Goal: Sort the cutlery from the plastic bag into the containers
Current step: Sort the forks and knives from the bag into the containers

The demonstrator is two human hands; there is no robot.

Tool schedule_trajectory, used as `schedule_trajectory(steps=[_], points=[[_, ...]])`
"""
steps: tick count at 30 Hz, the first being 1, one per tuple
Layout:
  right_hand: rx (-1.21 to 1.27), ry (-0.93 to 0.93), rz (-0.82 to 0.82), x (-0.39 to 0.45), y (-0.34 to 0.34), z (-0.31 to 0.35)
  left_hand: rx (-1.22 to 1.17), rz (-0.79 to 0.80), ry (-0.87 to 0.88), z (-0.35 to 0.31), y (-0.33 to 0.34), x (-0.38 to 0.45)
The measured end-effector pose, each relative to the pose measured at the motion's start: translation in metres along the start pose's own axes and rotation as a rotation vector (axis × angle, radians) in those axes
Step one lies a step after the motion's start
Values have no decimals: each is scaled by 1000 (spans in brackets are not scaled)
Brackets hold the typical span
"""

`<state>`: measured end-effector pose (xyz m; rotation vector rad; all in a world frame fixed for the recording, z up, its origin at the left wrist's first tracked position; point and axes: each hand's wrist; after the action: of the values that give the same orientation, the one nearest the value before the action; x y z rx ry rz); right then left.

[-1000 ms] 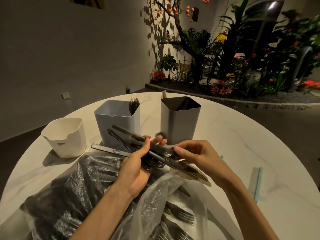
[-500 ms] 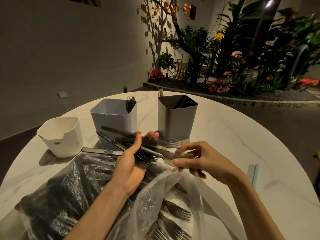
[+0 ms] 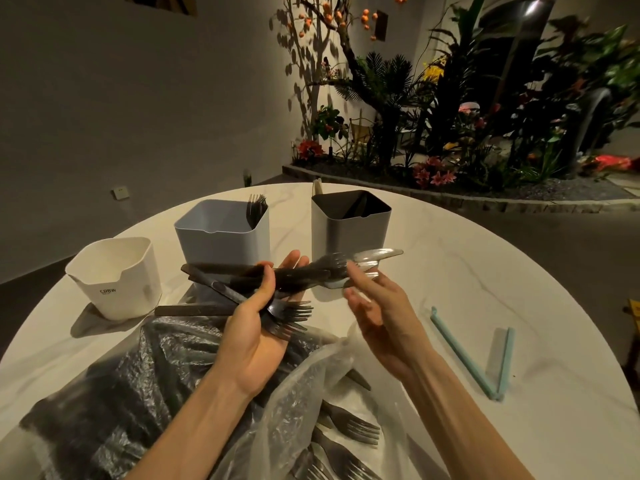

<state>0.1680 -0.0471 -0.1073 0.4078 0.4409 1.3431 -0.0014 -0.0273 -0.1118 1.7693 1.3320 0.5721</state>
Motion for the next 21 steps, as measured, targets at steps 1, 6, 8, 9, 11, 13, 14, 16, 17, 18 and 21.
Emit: schedule_trajectory(steps=[1,6,8,9,11,13,14,16,17,18,21], points=[[-24,-9,8,-2,5,-4,9,6,-14,1,0,-1],[-96,-140,-18,-5,20,-17,38,5,-64,5,5,-4],[6,-120,-52,-6,22,-19,37,29,-116,8,6,-5],[75,-100,-55,-7,23,-20,28,39,-137,10,6,-5],[197,-64,-17,-12,26,-21,14,9,-157,11,8,-5],[274,-64,9,-16,29,-20,10,-13,-118,10,12,-5],[307,-69,11,-17,30,-22,4,1,-87,9,14,-5],[372,-70,27,-19,33,-24,-26,29,-43,8,17,-4],[380,-69,29,-20,35,-25,-30,23,-30,8,18,-2],[365,-73,24,-21,36,-25,-25,6,-19,8,19,0],[287,-89,-15,-26,40,-25,-43,-42,21,7,25,4]])
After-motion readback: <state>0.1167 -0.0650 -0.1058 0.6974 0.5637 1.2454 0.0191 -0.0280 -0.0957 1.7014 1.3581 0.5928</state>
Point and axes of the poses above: each hand's wrist, its own x-axis towards the middle knuckle, its own y-axis out of the palm, z = x × y, and after that the axes turned 2 degrees about -y, right-handed
